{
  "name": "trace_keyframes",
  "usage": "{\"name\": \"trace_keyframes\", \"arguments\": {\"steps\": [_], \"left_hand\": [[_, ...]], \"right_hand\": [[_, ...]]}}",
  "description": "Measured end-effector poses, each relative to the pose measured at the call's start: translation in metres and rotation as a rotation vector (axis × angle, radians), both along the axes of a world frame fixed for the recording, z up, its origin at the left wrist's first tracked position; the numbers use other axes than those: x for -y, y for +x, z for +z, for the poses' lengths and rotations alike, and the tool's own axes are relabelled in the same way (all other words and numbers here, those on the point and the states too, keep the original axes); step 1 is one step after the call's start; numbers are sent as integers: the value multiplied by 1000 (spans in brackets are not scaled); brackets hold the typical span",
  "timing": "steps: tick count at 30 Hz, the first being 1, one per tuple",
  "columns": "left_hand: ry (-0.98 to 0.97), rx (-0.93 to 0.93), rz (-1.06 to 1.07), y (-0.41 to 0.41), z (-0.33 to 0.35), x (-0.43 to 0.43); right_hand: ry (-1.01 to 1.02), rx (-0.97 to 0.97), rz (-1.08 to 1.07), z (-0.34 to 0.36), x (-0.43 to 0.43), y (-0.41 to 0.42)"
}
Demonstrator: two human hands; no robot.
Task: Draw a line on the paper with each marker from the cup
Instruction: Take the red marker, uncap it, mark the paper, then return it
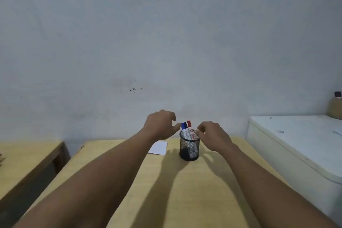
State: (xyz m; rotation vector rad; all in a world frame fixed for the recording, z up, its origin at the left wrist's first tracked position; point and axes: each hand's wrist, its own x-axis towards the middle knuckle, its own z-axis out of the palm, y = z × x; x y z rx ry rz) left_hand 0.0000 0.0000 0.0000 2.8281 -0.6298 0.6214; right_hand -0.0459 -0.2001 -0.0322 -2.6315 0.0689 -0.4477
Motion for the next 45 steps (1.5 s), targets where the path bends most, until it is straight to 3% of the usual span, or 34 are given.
{"name": "trace_keyframes", "arguments": {"steps": [6, 12, 21, 25, 28, 30, 34, 39, 45], "left_hand": [[51, -35, -35, 64, -15, 39], [110, -267, -41, 109, -27, 62], [-312, -293, -140, 102, -15, 65], [-637, -279, -158, 82, 23, 39], [-937, -263, -132, 62, 48, 8], [-1021, -311, -107, 49, 54, -19], [-942, -388, -165, 19, 46, -63], [-857, -316, -143, 2, 24, -97], [-464, -79, 13, 4, -11, -138]], "right_hand": [[165, -84, 26, -25, 17, 62], [265, -167, 158, -31, 26, 100], [366, -69, 210, -22, 21, 95], [473, -31, 241, 10, 3, 80], [714, 39, 259, 39, -14, 62], [945, 65, 259, 54, -24, 52], [1322, 52, 324, 67, -55, 42], [1210, -85, 362, 57, -116, 37], [1185, -158, 367, 30, -160, 48]]}}
